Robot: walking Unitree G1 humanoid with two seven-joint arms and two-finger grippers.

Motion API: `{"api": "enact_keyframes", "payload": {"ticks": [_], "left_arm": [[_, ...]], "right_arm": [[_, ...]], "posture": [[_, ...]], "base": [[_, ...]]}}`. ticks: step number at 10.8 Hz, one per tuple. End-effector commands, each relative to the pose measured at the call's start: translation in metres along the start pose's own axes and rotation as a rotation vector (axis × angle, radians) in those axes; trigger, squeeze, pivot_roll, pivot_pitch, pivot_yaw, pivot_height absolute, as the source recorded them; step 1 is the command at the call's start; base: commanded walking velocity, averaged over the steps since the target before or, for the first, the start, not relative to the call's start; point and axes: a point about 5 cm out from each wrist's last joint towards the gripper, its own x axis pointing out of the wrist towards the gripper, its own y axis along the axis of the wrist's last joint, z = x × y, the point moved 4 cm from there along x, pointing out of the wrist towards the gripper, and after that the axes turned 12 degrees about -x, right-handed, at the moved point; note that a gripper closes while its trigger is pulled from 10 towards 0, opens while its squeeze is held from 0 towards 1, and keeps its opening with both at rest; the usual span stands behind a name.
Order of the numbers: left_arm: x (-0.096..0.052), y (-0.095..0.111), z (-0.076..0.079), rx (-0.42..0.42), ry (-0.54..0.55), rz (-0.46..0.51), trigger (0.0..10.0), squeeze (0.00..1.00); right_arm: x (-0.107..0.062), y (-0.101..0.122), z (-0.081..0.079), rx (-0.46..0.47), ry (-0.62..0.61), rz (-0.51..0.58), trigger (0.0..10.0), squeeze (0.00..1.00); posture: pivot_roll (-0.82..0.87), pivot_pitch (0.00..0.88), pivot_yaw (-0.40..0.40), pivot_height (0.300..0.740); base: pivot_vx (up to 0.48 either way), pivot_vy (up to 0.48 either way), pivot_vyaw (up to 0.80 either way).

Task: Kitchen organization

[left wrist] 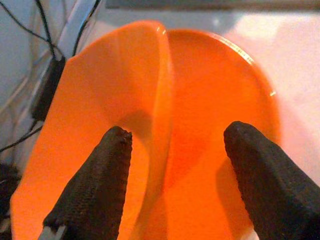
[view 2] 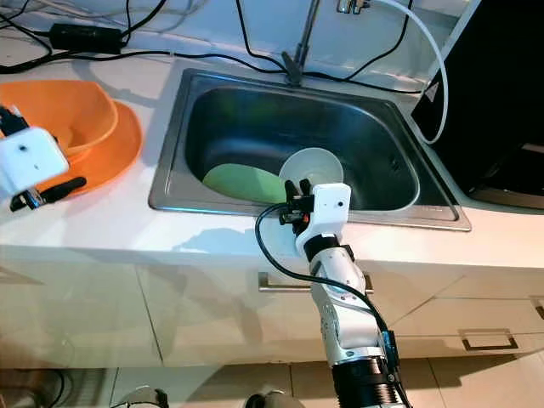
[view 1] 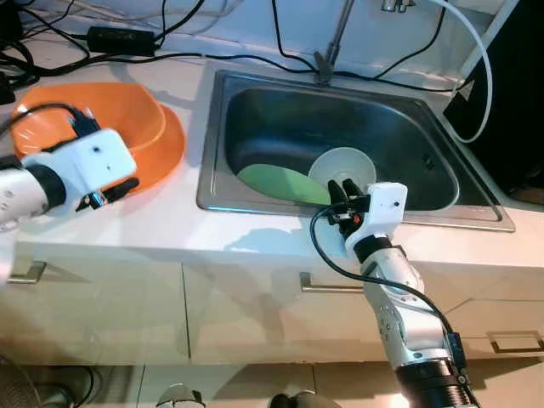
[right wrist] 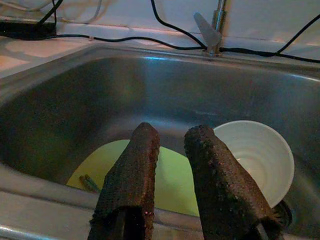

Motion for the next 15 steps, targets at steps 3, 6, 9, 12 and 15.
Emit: {"api": "enact_keyframes", "payload": {"ticks": [3, 6, 9, 12, 15], "left_arm": [[0.012, -0.015, -0.015, 0.102, 0.148, -0.107, 10.0, 0.00], [0.025, -0.009, -0.009, 0.092, 0.173, -0.082, 0.0, 0.00], [0.033, 0.011, -0.008, 0.096, 0.201, 0.001, 0.0, 0.00], [0.035, 0.018, -0.010, 0.102, 0.210, 0.030, 0.0, 0.00], [0.038, 0.020, -0.005, 0.104, 0.191, 0.041, 0.0, 0.00]], "right_arm": [[-0.001, -0.004, 0.005, -0.006, -0.019, -0.020, 10.0, 0.00], [-0.001, -0.004, 0.005, -0.008, -0.024, -0.022, 10.0, 0.00], [-0.001, -0.005, 0.006, -0.011, -0.032, -0.027, 10.0, 0.00], [-0.001, -0.006, 0.007, -0.012, -0.039, -0.032, 10.0, 0.00], [-0.001, -0.007, 0.007, -0.014, -0.041, -0.036, 10.0, 0.00]], "posture": [[0.01, 0.077, -0.164, 0.719], [0.00, 0.076, -0.159, 0.719], [0.00, 0.075, -0.160, 0.719], [0.00, 0.075, -0.157, 0.719], [0.00, 0.073, -0.156, 0.719]], "base": [[0.000, 0.000, 0.00], [0.000, 0.000, 0.00], [0.000, 0.000, 0.00], [0.000, 0.000, 0.00], [0.000, 0.000, 0.00]]}}
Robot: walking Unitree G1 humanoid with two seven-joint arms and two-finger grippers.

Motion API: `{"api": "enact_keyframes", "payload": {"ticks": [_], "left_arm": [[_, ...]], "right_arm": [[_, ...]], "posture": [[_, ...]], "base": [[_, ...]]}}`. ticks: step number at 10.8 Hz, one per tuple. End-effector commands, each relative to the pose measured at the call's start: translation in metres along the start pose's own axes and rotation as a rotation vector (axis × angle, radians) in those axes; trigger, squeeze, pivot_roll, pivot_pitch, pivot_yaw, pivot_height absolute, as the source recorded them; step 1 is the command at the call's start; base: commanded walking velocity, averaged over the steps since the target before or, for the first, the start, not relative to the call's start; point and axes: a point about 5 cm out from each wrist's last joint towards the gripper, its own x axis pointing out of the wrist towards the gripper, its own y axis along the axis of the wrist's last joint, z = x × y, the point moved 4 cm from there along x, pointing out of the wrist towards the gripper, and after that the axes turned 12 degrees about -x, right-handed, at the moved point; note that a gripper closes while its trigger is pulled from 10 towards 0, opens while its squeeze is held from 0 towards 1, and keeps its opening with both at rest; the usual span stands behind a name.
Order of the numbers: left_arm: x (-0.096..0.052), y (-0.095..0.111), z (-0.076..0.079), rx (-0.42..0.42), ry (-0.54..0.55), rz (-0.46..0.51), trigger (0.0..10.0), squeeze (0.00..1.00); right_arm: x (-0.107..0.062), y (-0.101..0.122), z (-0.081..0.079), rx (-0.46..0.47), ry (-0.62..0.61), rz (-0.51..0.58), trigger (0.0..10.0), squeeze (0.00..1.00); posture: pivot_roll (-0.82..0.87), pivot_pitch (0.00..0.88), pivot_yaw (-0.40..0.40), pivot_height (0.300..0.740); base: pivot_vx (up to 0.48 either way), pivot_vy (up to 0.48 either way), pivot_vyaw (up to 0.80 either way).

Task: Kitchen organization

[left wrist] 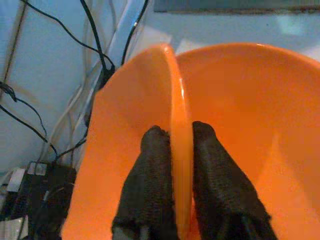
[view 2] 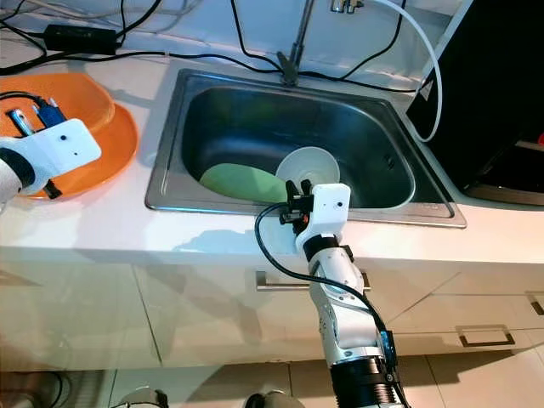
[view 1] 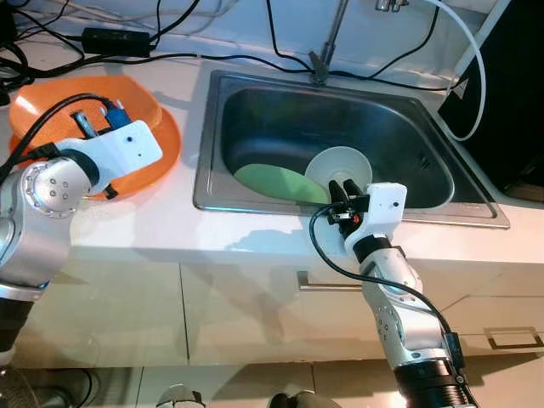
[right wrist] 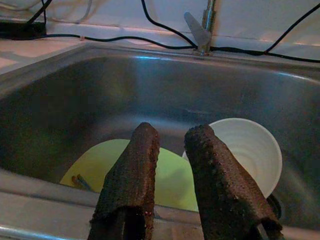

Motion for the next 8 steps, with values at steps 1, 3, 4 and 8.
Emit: {"api": "enact_keyframes", "payload": {"ticks": [1, 3, 4, 8], "left_arm": [[0.002, 0.007, 0.002, 0.013, -0.006, 0.026, 0.0, 0.00], [0.004, 0.014, 0.003, 0.027, 0.003, 0.052, 0.0, 0.00], [0.005, 0.017, 0.004, 0.036, 0.006, 0.065, 0.0, 0.00], [0.008, 0.083, 0.002, 0.200, 0.168, 0.361, 10.0, 0.00]], "right_arm": [[-0.002, -0.007, 0.006, -0.011, -0.020, -0.032, 10.0, 0.00], [-0.001, -0.008, 0.004, -0.010, -0.016, -0.033, 10.0, 0.00], [-0.002, -0.008, 0.004, -0.010, -0.015, -0.033, 10.0, 0.00], [0.001, -0.006, 0.004, -0.010, -0.021, -0.026, 10.0, 0.00]], "posture": [[0.00, 0.071, -0.157, 0.719], [0.00, 0.066, -0.155, 0.719], [0.00, 0.060, -0.153, 0.719], [0.00, 0.046, -0.148, 0.719]], "base": [[0.000, 0.000, 0.00], [0.000, 0.000, 0.00], [0.000, 0.000, 0.00], [0.000, 0.000, 0.00]]}}
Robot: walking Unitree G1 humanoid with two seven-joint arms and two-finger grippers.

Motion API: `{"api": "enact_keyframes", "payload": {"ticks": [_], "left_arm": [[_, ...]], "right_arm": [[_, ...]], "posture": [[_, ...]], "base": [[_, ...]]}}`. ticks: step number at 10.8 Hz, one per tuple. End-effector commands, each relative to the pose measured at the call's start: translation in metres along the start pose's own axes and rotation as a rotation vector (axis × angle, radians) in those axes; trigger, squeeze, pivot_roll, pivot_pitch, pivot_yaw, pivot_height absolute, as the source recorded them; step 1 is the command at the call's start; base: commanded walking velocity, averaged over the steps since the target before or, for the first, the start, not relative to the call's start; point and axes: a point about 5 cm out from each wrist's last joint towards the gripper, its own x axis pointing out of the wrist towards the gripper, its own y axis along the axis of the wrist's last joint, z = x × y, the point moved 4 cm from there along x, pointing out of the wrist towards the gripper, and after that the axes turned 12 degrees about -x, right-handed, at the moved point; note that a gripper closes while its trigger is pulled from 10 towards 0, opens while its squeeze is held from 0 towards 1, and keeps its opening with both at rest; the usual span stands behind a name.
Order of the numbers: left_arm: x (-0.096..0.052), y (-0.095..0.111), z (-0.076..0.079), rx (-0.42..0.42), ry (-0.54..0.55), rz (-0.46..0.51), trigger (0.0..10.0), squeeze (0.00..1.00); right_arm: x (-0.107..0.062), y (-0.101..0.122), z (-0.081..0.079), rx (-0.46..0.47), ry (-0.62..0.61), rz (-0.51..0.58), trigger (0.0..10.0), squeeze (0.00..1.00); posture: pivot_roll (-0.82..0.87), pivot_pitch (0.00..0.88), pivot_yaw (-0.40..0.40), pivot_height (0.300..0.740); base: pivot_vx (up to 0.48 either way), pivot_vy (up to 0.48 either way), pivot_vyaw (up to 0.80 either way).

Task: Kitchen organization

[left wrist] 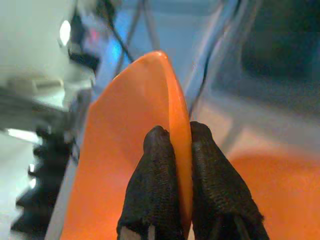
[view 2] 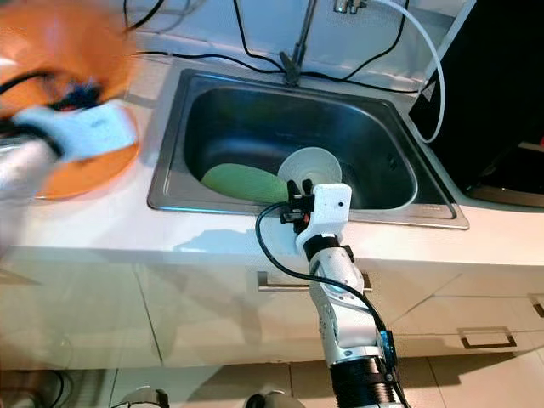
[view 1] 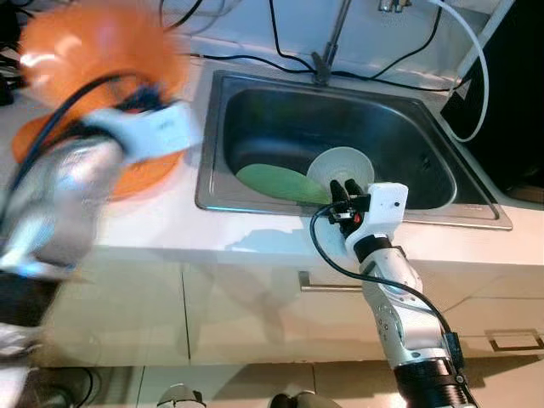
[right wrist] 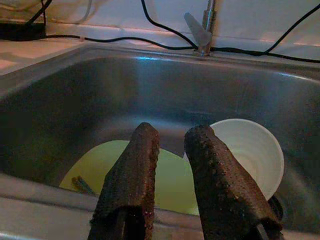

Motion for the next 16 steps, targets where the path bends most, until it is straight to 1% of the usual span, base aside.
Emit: {"api": "enact_keyframes", "payload": {"ticks": [1, 2, 4, 5, 6, 7, 8, 9, 10, 11, 12, 14, 16], "left_arm": [[0.004, 0.026, 0.010, 0.003, -0.013, 0.097, 10.0, 0.00], [0.008, 0.039, 0.022, -0.022, -0.037, 0.150, 10.0, 0.00], [0.014, 0.074, 0.052, -0.091, -0.094, 0.300, 10.0, 0.00], [0.014, 0.078, 0.055, -0.112, -0.113, 0.332, 10.0, 0.00], [0.016, 0.084, 0.066, -0.161, -0.143, 0.351, 10.0, 0.00], [0.017, 0.099, 0.084, -0.190, -0.169, 0.377, 10.0, 0.00], [0.018, 0.101, 0.090, -0.191, -0.178, 0.384, 10.0, 0.00], [0.017, 0.106, 0.102, -0.154, -0.196, 0.394, 10.0, 0.00], [0.016, 0.105, 0.107, -0.178, -0.197, 0.395, 10.0, 0.00], [0.016, 0.103, 0.109, -0.199, -0.200, 0.388, 10.0, 0.00], [0.017, 0.098, 0.110, -0.210, -0.204, 0.373, 10.0, 0.00], [0.016, 0.091, 0.114, -0.187, -0.216, 0.356, 10.0, 0.00], [0.015, 0.091, 0.119, -0.160, -0.233, 0.359, 10.0, 0.00]], "right_arm": [[0.001, -0.005, 0.007, -0.014, -0.021, -0.022, 10.0, 0.00], [0.002, -0.003, 0.009, -0.016, -0.027, -0.020, 10.0, 0.00], [0.009, 0.006, 0.023, -0.003, -0.064, -0.002, 10.0, 0.00], [0.012, 0.012, 0.030, 0.005, -0.085, 0.009, 10.0, 0.00], [0.016, 0.019, 0.039, 0.010, -0.105, 0.023, 10.0, 0.00], [0.020, 0.029, 0.049, 0.023, -0.128, 0.041, 10.0, 0.64], [0.023, 0.035, 0.052, 0.040, -0.132, 0.052, 10.0, 1.00], [0.029, 0.047, 0.054, 0.059, -0.125, 0.064, 10.0, 1.00], [0.035, 0.059, 0.051, 0.111, -0.085, 0.081, 10.0, 1.00], [0.038, 0.069, 0.048, 0.148, -0.058, 0.100, 10.0, 1.00], [0.041, 0.076, 0.053, 0.191, -0.062, 0.111, 10.0, 1.00], [0.043, 0.083, 0.060, 0.262, -0.050, 0.112, 10.0, 1.00], [0.045, 0.082, 0.057, 0.311, 0.006, 0.079, 10.0, 1.00]], "posture": [[0.00, 0.041, -0.147, 0.719], [0.00, 0.041, -0.147, 0.719], [-0.01, 0.040, -0.147, 0.719], [-0.01, 0.044, -0.149, 0.719], [-0.02, 0.047, -0.149, 0.719], [-0.02, 0.052, -0.150, 0.719], [-0.02, 0.052, -0.150, 0.719], [-0.03, 0.056, -0.147, 0.719], [-0.03, 0.056, -0.147, 0.719], [-0.03, 0.063, -0.151, 0.719], [-0.03, 0.067, -0.156, 0.719], [-0.03, 0.069, -0.160, 0.719], [-0.04, 0.072, -0.165, 0.719]], "base": [[0.000, 0.000, 0.00], [0.000, 0.000, 0.00], [0.000, 0.000, 0.00], [0.000, 0.000, 0.00], [0.000, 0.000, 0.00], [0.000, 0.000, 0.00], [0.000, 0.000, 0.00], [0.000, 0.000, 0.00], [0.000, 0.000, 0.00], [0.000, 0.000, 0.00], [0.000, 0.000, 0.00], [0.000, 0.000, 0.00], [0.000, 0.000, 0.00]]}}
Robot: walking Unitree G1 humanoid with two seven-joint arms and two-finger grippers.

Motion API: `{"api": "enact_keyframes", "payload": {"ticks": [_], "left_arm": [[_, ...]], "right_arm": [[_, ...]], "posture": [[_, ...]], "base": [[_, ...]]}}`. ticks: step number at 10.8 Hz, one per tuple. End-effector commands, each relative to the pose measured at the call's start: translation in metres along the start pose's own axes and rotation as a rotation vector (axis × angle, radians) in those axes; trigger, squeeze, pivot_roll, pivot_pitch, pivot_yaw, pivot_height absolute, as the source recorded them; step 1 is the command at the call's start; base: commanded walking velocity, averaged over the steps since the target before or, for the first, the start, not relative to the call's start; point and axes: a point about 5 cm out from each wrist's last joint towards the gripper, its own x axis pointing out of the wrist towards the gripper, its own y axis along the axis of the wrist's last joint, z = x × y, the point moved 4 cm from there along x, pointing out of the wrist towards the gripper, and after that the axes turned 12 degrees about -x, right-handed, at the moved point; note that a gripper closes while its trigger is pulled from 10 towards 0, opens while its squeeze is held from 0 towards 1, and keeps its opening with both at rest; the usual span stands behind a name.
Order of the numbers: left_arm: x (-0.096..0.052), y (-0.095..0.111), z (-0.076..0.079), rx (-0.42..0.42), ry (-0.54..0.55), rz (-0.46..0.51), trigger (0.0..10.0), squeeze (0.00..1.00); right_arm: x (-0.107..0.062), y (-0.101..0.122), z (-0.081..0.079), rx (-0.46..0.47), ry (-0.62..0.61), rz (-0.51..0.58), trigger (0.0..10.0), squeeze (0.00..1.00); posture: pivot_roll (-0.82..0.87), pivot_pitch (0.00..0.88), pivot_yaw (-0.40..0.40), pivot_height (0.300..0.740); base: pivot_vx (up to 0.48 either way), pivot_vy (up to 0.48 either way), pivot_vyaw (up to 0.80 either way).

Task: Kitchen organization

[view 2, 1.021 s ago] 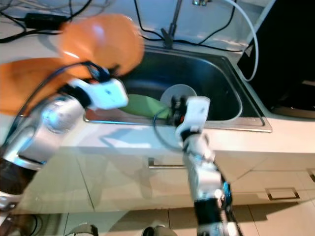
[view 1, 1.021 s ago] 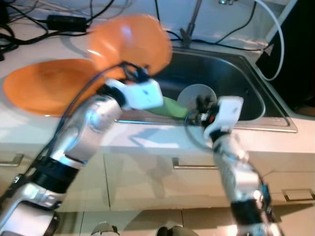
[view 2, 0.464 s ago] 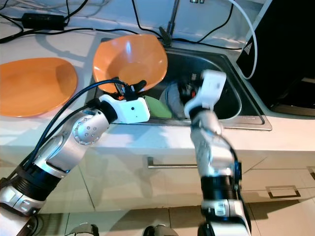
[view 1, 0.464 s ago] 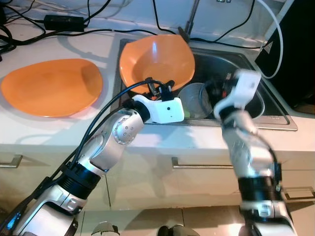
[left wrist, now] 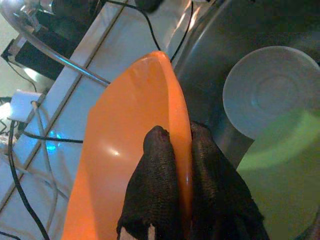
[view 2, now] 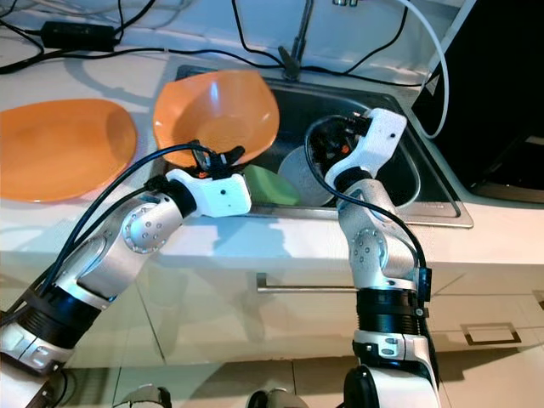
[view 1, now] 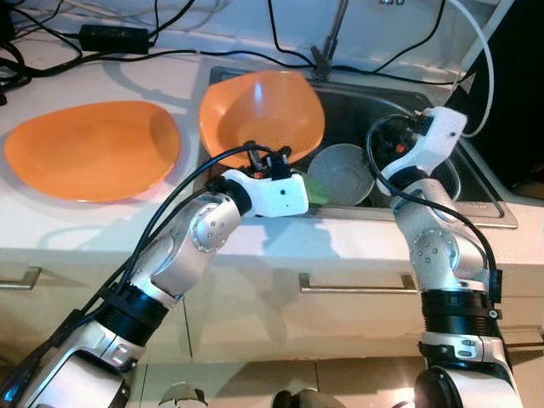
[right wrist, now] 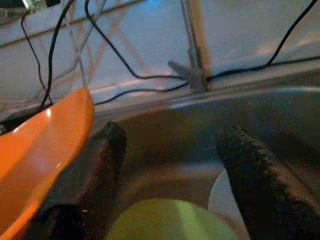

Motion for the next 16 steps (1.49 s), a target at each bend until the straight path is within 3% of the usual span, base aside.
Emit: {"api": "enact_keyframes", "payload": {"ticks": [1, 2, 5, 14, 15, 16], "left_arm": [[0.001, 0.009, 0.003, 0.028, -0.002, 0.044, 10.0, 0.00], [-0.001, 0.010, 0.003, 0.025, -0.002, 0.055, 10.0, 0.00], [-0.002, 0.010, 0.003, 0.023, -0.010, 0.070, 10.0, 0.00], [-0.007, 0.027, 0.000, 0.070, 0.016, 0.172, 10.0, 0.00], [-0.008, 0.028, -0.002, 0.079, 0.032, 0.180, 10.0, 0.00], [-0.009, 0.030, -0.004, 0.088, 0.047, 0.189, 10.0, 0.00]], "right_arm": [[0.002, 0.011, -0.002, 0.009, 0.036, 0.007, 10.0, 0.96], [0.002, 0.003, -0.010, 0.002, 0.092, -0.041, 10.0, 0.00], [0.000, -0.009, -0.031, 0.073, 0.214, -0.120, 10.0, 0.00], [0.001, -0.022, -0.036, 0.125, 0.232, -0.179, 10.0, 0.00], [0.002, -0.022, -0.037, 0.131, 0.237, -0.178, 8.8, 0.00], [0.002, -0.023, -0.038, 0.138, 0.237, -0.177, 0.0, 0.00]], "posture": [[-0.04, 0.072, -0.165, 0.719], [-0.04, 0.072, -0.167, 0.719], [-0.03, 0.072, -0.169, 0.719], [-0.02, 0.068, -0.178, 0.719], [-0.02, 0.067, -0.180, 0.719], [-0.02, 0.067, -0.180, 0.719]], "base": [[0.000, 0.000, 0.00], [0.000, 0.000, 0.00], [0.000, 0.000, 0.00], [0.000, 0.000, 0.00], [0.000, 0.000, 0.00], [0.000, 0.000, 0.00]]}}
